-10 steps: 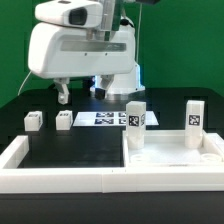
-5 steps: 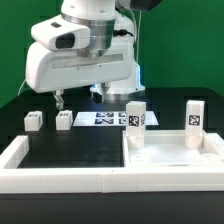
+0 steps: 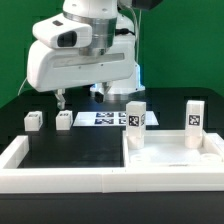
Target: Assemble square table
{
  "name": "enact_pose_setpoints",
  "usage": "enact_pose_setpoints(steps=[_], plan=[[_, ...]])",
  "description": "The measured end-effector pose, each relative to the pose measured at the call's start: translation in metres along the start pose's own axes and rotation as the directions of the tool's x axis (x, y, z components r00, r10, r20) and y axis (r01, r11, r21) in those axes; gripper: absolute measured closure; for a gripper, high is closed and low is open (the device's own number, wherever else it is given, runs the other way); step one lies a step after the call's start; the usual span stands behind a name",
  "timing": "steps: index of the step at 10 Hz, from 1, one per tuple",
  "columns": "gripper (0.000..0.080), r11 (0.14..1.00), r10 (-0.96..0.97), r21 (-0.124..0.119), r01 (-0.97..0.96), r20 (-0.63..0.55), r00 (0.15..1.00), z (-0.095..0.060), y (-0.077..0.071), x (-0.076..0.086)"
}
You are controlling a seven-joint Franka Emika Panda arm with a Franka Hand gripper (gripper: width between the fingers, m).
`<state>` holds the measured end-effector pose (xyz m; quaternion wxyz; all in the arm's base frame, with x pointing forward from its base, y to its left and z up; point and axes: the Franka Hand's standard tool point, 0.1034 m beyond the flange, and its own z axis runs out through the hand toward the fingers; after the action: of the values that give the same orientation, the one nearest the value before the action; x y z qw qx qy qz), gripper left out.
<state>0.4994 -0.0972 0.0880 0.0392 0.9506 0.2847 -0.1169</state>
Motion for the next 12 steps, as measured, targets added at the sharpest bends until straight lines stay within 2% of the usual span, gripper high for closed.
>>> enact_pose_setpoints(steps=[1,2,3,4,5,10,11,12], plan=[[0.0150,0.996,0.092,0.004,-0.092,0.003,0.996,0.009,-0.001,-0.016],[0.0150,0.979,0.200,0.039,-0.202,0.068,0.978,0.024,-0.006,-0.043],[0.0150,0.964,0.252,0.053,-0.260,0.125,0.960,0.033,-0.008,-0.055],[0.0150,0.956,0.277,0.056,-0.289,0.164,0.947,0.047,-0.007,-0.064],[0.0150,0.948,0.287,0.073,-0.310,0.224,0.931,0.057,-0.006,-0.081],[0.0150,0.949,0.285,0.069,-0.307,0.224,0.932,0.058,-0.004,-0.079],[0.0150,0.949,0.286,0.069,-0.308,0.228,0.931,0.059,-0.005,-0.080],[0.0150,0.935,0.324,0.066,-0.350,0.251,0.912,0.066,-0.007,-0.088]])
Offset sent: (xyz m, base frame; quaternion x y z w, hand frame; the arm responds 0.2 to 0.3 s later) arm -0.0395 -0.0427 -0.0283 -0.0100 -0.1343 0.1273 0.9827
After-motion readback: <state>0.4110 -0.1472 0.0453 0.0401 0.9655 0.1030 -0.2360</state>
